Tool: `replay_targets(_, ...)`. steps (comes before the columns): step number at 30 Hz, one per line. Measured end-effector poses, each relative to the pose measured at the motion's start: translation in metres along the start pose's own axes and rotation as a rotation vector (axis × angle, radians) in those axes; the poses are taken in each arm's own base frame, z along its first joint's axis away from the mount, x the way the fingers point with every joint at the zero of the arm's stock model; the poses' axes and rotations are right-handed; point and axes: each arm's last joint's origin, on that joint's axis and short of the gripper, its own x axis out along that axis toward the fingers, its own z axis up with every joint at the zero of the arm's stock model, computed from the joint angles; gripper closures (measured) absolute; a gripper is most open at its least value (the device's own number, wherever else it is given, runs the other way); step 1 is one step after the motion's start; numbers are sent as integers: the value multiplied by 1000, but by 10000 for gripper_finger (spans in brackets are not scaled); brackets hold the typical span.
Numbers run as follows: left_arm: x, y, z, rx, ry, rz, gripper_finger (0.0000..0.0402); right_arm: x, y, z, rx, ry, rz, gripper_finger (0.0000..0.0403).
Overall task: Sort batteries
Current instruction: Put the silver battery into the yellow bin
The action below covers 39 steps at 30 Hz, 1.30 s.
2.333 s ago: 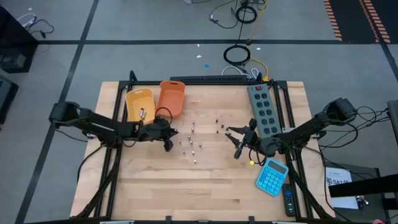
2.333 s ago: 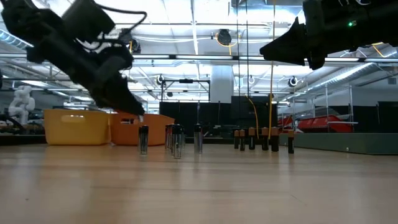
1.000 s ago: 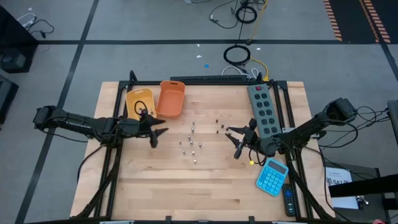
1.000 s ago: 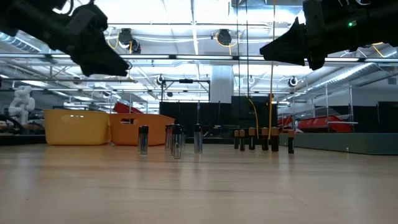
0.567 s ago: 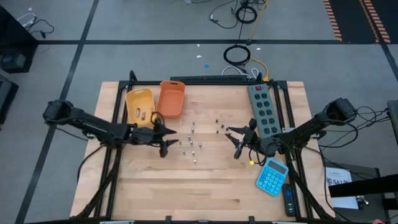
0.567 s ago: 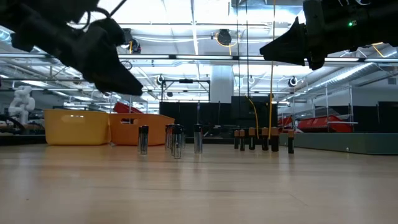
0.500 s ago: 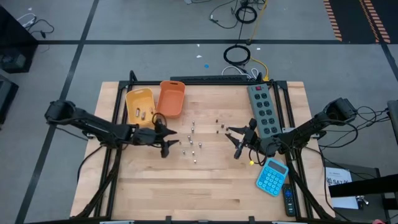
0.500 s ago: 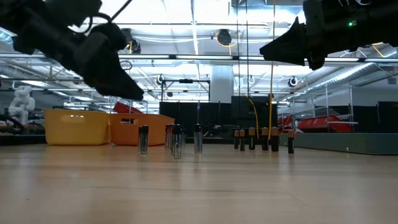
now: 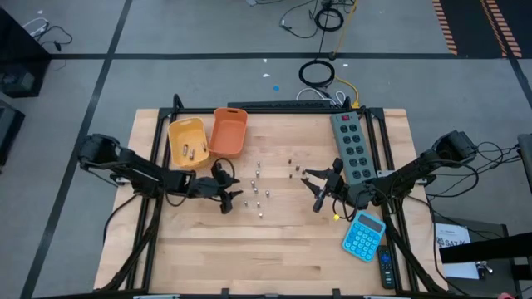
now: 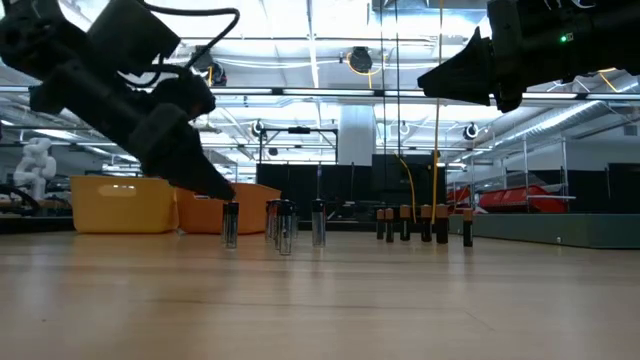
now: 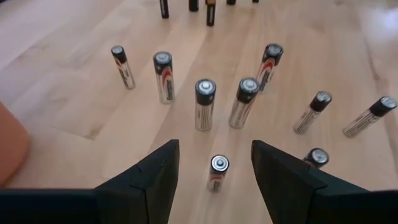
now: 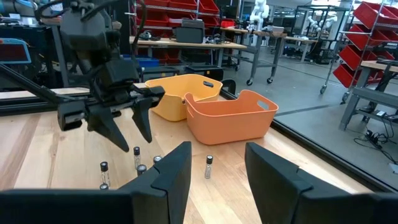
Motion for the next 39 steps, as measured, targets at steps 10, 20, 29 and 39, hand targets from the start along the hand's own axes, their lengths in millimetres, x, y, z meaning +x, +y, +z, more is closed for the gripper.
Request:
replay_targets(10, 13, -1, -12, -12, 36, 11, 193, 0, 0, 0, 0, 0, 0, 259)
replay_targets(20, 17, -2, -17, -40, 53, 17, 378, 0, 0, 0, 1, 0, 0, 259)
replay_targets(29, 4, 0, -6, -91, 34, 15, 380, 0, 0, 0, 9, 3, -1, 259)
replay_targets(39, -54, 25, 11, -151, -26, 312, 380, 0, 0, -1, 17, 5, -4, 259)
